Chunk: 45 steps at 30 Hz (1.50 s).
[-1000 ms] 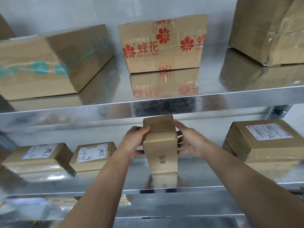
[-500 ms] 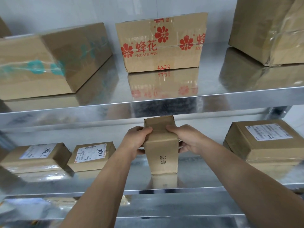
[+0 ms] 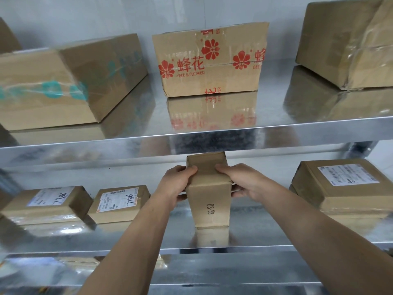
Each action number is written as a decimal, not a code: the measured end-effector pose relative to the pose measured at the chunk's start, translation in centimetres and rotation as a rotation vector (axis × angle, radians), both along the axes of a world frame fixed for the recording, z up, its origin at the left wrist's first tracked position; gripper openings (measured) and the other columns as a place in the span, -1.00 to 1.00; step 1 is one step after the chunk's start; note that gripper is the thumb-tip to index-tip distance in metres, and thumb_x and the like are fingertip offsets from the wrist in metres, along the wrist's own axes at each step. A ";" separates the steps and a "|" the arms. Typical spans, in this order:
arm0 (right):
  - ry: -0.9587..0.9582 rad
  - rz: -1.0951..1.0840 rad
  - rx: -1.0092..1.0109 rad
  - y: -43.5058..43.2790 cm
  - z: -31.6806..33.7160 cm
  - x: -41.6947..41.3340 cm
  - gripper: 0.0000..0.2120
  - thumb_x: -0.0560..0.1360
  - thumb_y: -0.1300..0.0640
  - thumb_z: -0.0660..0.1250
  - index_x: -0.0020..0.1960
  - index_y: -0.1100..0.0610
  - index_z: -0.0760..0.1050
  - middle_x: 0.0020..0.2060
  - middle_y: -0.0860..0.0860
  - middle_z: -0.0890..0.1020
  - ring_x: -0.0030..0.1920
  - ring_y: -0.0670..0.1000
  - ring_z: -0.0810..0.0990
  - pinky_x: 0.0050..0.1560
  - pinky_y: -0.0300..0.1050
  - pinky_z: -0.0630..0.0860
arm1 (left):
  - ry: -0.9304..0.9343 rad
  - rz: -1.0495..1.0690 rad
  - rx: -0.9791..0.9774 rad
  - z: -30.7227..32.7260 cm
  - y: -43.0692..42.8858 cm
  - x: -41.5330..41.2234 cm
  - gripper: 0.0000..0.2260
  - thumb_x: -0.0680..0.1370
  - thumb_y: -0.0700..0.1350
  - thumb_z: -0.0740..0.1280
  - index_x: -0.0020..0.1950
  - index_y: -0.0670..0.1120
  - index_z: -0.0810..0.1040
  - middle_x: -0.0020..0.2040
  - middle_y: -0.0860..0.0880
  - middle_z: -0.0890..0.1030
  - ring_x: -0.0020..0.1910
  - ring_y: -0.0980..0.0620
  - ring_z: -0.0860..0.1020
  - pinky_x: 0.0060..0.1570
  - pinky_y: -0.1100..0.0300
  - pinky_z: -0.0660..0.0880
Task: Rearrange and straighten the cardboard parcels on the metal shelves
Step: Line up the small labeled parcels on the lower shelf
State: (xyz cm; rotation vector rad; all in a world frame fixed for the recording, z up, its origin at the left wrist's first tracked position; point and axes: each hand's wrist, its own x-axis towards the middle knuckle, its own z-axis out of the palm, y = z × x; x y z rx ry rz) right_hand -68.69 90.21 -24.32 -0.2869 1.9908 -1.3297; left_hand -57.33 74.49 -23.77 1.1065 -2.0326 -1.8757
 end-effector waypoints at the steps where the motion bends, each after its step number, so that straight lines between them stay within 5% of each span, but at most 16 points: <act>1: 0.013 0.011 0.006 0.1 -0.1 -0.1 -0.60 0.56 -0.23 0.34 0.06 0.12 0.64 -0.08 0.06 0.72 -0.06 0.09 0.67 0.01 -0.03 0.58 | 0.006 0.002 -0.017 -0.1 0.0 0.1 -0.79 0.58 0.10 0.38 0.10 0.00 0.61 0.01 -0.07 0.69 0.00 -0.06 0.63 0.22 -0.10 0.56; 6: -0.084 -0.033 -0.154 0.7 0.5 0.1 -0.56 0.63 -0.28 0.21 0.00 0.08 0.61 -0.18 0.04 0.69 -0.12 0.08 0.63 0.07 0.05 0.57 | 0.163 0.007 0.026 0.0 0.3 0.3 -0.85 0.62 0.03 0.34 0.07 -0.04 0.57 -0.01 -0.06 0.63 -0.07 0.00 0.56 -0.16 0.15 0.46; 8: -0.142 -0.099 -0.225 0.9 0.6 0.3 -0.55 0.63 -0.28 0.20 -0.05 0.10 0.56 -0.24 0.03 0.67 -0.15 0.08 0.63 -0.04 0.04 0.60 | 0.204 0.017 0.082 0.1 0.3 0.5 -0.83 0.64 0.05 0.31 0.10 -0.03 0.53 0.05 0.00 0.63 0.05 0.00 0.59 -0.11 0.11 0.46; 12: -0.215 -0.175 -0.283 1.2 0.3 0.4 -0.51 0.61 -0.31 0.22 0.10 0.14 0.51 -0.01 0.14 0.62 0.03 0.18 0.62 0.09 0.21 0.60 | 0.228 0.062 0.225 -0.2 0.2 0.8 -0.74 0.65 0.12 0.27 0.22 -0.01 0.53 0.06 0.03 0.62 0.07 -0.03 0.59 -0.04 0.01 0.50; 18: -0.228 -0.130 -0.288 1.2 -0.3 1.2 -0.63 0.69 -0.20 0.13 0.17 0.04 0.55 -0.10 0.06 0.65 -0.06 0.12 0.64 0.14 0.18 0.59 | 0.205 0.106 0.262 -1.3 0.5 0.8 -0.64 0.67 0.15 0.23 0.27 -0.07 0.58 -0.01 -0.04 0.66 0.11 -0.03 0.59 0.20 -0.03 0.47; 23: -0.190 -0.075 -0.224 0.8 -2.0 1.1 -0.86 0.64 0.11 0.28 0.11 0.16 0.53 -0.20 0.02 0.66 -0.20 0.04 0.61 -0.16 -0.04 0.58 | 0.129 0.058 0.212 -1.9 1.3 0.9 -0.75 0.67 0.05 0.26 0.18 -0.09 0.56 0.02 -0.06 0.68 0.07 -0.04 0.59 0.03 0.03 0.50; 27: -0.175 -0.060 -0.170 0.7 -3.1 0.9 -0.80 0.59 0.23 0.25 0.15 0.22 0.59 -0.32 -0.04 0.68 -0.42 -0.09 0.54 -0.37 -0.23 0.46 | 0.071 0.075 0.241 -3.3 1.4 0.7 -0.77 0.65 -0.11 0.28 0.26 -0.17 0.44 0.13 -0.16 0.66 0.03 -0.11 0.58 -0.08 0.07 0.49; 30: -0.161 -0.079 -0.145 0.6 -4.1 1.1 -0.72 0.55 0.24 0.23 0.24 0.17 0.51 -0.06 0.07 0.71 -0.21 0.00 0.60 -0.22 -0.13 0.48 | 0.035 0.088 0.261 -4.3 1.7 0.5 -0.78 0.63 -0.20 0.24 0.26 -0.18 0.40 0.10 -0.19 0.65 0.00 -0.12 0.57 -0.08 0.05 0.49; 38: -0.222 -0.122 -0.180 0.4 -5.2 1.3 -0.72 0.58 0.29 0.20 0.27 0.11 0.41 0.02 0.12 0.70 -0.09 0.06 0.66 -0.19 -0.13 0.55 | 0.002 0.061 0.240 -5.0 1.9 0.0 -0.77 0.63 -0.21 0.22 0.28 -0.13 0.45 0.04 -0.13 0.70 -0.06 -0.05 0.61 -0.17 0.14 0.50; 45: -0.174 -0.085 -0.180 0.0 -6.1 0.8 -0.65 0.61 0.22 0.35 0.33 0.05 0.33 0.12 0.09 0.70 0.07 0.09 0.72 0.07 0.02 0.66 | 0.009 0.004 0.197 -4.9 1.6 -0.3 -0.70 0.62 -0.27 0.23 0.36 -0.12 0.38 0.13 -0.17 0.66 -0.06 -0.02 0.66 -0.25 0.23 0.55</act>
